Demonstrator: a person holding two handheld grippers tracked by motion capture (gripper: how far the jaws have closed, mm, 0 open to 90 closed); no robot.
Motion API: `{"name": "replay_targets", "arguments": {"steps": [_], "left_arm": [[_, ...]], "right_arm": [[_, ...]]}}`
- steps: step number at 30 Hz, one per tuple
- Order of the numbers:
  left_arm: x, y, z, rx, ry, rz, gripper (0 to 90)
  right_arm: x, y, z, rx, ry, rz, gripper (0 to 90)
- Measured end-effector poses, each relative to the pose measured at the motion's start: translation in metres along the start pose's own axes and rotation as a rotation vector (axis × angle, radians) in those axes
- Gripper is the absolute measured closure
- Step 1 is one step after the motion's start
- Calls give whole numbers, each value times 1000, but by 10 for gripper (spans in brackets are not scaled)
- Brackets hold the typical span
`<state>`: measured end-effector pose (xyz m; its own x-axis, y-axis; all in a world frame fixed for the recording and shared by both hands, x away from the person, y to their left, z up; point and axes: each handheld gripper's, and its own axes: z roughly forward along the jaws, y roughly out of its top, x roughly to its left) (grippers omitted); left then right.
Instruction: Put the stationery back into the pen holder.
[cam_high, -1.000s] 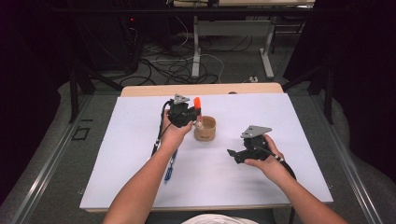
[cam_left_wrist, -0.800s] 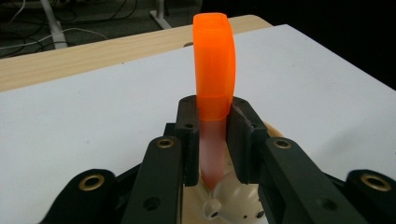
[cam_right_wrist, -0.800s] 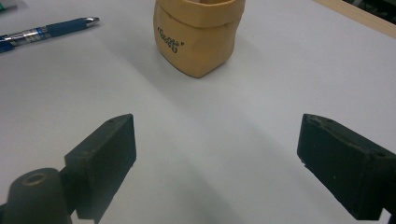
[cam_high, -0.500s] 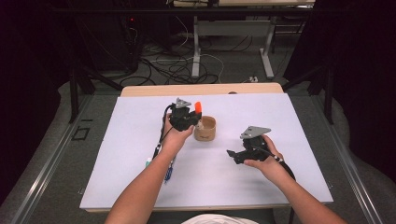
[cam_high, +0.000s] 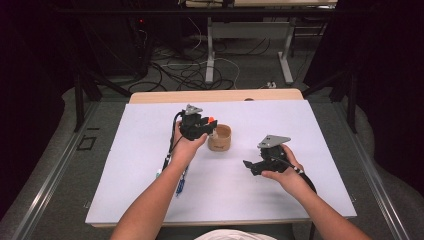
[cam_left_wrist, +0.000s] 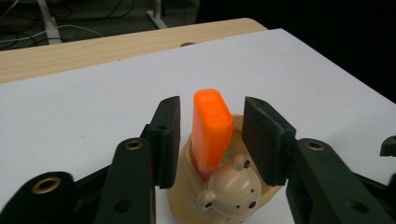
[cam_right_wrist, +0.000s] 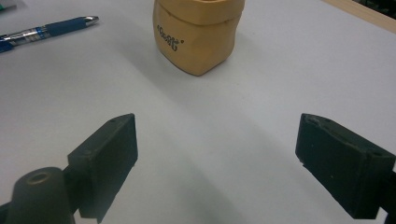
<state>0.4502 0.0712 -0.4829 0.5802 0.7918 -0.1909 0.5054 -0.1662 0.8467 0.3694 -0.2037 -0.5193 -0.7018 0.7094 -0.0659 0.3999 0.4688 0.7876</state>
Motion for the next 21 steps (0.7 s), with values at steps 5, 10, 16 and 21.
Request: {"name": "replay_targets", "arguments": {"steps": [5,10,16,21], "left_arm": [[1,2,-7,-9,5,-5,501],[4,3,-18,-6,0,-26,428],[6,4,-37,-12,-15,-42,384],[13,3,-58,-18,-28,-95,355]], "right_arm": [[0,0,-1,1,-6,7,127],[0,-1,-2,0,-22,17,127],[-1,-2,-4,-9,-48,23,125],[-3,-1,-6,2,-60,23,118]]}}
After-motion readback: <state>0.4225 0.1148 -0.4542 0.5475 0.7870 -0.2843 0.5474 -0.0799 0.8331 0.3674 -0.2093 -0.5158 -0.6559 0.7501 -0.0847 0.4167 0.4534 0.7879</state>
